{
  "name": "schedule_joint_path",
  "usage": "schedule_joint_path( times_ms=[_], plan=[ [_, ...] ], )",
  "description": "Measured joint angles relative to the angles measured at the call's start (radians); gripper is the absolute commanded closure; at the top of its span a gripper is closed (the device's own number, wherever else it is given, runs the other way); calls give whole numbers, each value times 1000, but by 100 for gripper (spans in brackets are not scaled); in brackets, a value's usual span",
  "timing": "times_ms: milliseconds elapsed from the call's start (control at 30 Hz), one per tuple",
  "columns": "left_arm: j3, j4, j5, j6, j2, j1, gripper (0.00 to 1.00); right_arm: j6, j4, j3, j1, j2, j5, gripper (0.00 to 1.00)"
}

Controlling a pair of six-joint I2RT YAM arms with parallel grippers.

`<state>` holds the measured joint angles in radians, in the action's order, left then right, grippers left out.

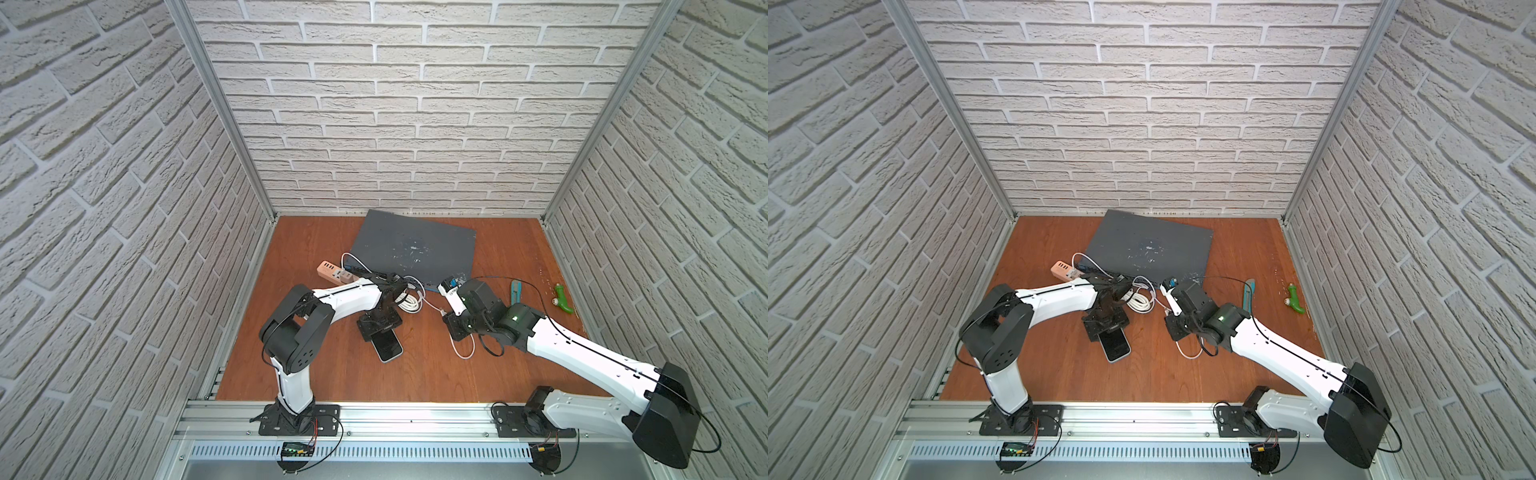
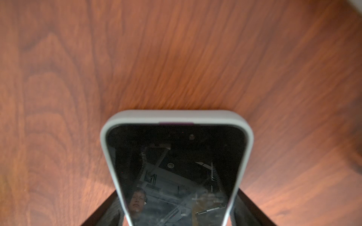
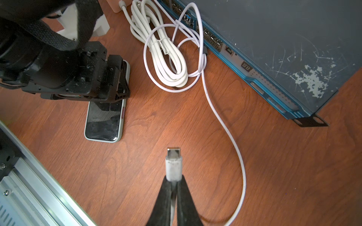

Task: Plug the charging cable into the phone
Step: Pick up the phone at the center of the board.

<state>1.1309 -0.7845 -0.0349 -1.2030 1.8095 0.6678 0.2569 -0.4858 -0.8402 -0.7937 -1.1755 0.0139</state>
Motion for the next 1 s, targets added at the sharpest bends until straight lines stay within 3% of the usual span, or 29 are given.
schedule_joint_path(
  times_ms=[433, 1000],
  plan=[
    [0, 4, 80, -1, -79, 7, 100, 1, 0, -6, 0, -14, -1, 97],
    [55, 36, 72, -40, -82, 0, 100, -3, -28, -33, 0, -56, 21, 97]
  ],
)
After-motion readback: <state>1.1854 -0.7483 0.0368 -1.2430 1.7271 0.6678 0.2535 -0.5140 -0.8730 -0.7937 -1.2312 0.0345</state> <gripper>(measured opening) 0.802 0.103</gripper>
